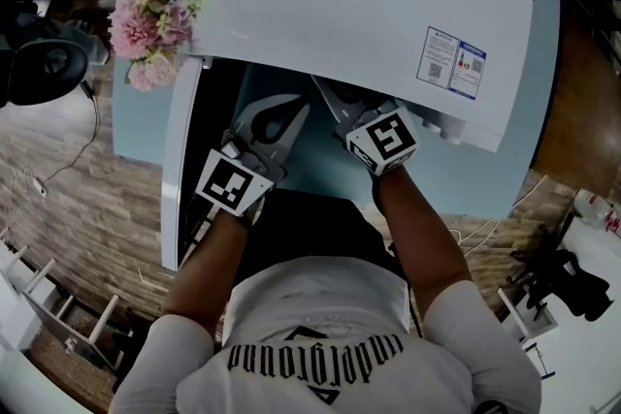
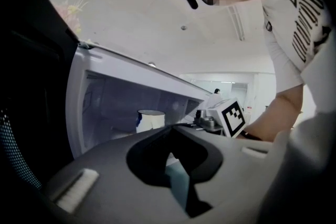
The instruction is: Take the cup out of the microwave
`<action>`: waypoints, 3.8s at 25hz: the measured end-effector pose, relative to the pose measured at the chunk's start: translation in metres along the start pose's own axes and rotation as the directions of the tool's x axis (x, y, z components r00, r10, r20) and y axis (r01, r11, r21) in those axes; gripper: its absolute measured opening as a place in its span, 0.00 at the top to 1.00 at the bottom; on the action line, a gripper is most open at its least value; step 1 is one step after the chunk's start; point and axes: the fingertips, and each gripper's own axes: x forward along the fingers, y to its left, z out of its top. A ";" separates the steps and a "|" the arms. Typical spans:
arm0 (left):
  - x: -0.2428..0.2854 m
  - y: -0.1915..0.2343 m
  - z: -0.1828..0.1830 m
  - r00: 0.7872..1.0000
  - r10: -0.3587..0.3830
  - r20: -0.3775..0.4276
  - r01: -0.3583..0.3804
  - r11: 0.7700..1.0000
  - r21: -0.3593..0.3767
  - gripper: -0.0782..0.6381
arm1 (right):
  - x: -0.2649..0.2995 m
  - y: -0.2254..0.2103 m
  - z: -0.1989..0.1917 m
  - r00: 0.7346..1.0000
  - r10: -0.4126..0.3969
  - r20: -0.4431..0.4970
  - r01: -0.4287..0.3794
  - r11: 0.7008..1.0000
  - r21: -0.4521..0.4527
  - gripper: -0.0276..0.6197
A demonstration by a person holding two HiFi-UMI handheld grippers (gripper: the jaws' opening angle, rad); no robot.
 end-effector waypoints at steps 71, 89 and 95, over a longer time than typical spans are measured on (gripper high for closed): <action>-0.274 -0.164 0.178 0.954 -0.283 0.099 0.236 0.911 0.338 0.82 | -0.248 0.282 0.202 0.931 -0.201 0.304 0.251 0.959 -0.134 0.88; -0.354 -0.198 0.176 0.924 -0.355 0.144 0.294 0.897 0.329 0.82 | -0.298 0.371 0.190 0.913 -0.259 0.314 0.312 0.941 -0.129 0.88; -0.359 -0.252 0.164 0.937 -0.317 0.151 0.257 0.912 0.319 0.82 | -0.346 0.390 0.177 0.928 -0.200 0.313 0.250 0.960 -0.128 0.88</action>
